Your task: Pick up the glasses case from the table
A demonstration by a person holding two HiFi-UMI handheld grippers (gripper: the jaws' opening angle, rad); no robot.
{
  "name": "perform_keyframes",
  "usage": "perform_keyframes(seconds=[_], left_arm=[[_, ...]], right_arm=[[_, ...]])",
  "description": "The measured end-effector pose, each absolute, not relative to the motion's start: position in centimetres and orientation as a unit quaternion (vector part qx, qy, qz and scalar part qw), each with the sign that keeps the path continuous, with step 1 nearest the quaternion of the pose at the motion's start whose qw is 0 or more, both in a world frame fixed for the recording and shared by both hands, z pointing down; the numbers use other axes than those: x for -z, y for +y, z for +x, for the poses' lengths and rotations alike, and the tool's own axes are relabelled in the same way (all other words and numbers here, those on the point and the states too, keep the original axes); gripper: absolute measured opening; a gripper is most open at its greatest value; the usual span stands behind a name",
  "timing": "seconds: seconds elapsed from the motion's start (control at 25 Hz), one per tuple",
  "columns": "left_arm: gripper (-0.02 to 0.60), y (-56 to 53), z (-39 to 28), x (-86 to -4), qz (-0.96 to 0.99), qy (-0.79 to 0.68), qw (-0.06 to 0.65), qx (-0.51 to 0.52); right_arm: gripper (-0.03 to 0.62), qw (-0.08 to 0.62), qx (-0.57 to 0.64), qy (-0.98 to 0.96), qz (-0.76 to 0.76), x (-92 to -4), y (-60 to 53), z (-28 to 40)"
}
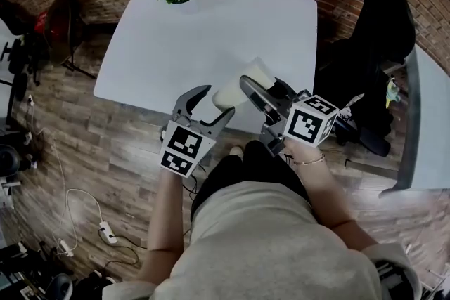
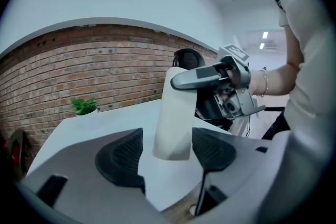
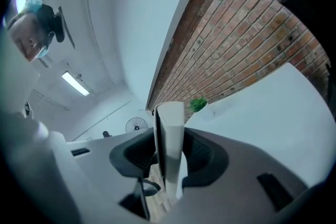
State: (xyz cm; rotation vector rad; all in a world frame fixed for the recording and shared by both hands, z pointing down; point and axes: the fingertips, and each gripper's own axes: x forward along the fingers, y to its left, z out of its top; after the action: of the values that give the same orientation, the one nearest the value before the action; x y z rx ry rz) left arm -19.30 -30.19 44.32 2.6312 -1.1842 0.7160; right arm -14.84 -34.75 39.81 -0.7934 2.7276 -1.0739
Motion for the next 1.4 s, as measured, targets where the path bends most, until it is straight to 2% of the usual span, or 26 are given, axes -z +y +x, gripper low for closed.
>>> perform_keyframes(seconds=[0.12,0.32,0.44,0.68,0.92,1.4], left_arm=[[0.278,-29.9,-20.8,-43.4,0.878,-0.418,0.106,-0.209],[0.082,-30.3,-25.1,-41.7,0.84,-0.501,0.169,-0.122],[0.029,-30.3,-27.4,-40.8,0.819,-0.535,0.194,-0.08],[0.014,-29.4,-28.8,-39.3,0.806,-0.551,0.21,-0.043],[0.015,-29.2,-26.9,-39.9,0.811,-0.543,0.202,-0.08],[0.015,-29.8,-26.6,-39.9,0.784,-0.585,0.194,-0.078]], right_arm=[[0.15,0.061,0.334,0.902,-0.266,-38.4,-35.2,-15.0],[0.15,0.081,0.309,0.908,-0.271,-36.4,-35.5,-15.4],[0.15,0.08,0.292,0.914,-0.27,-35.5,-35.2,-15.7],[0.152,0.088,0.268,0.921,-0.27,-33.8,-34.4,-16.2],[0.152,0.081,0.259,0.923,-0.272,-33.8,-33.3,-16.5],[0.15,0.061,0.261,0.925,-0.27,-34.9,-32.0,-17.6]])
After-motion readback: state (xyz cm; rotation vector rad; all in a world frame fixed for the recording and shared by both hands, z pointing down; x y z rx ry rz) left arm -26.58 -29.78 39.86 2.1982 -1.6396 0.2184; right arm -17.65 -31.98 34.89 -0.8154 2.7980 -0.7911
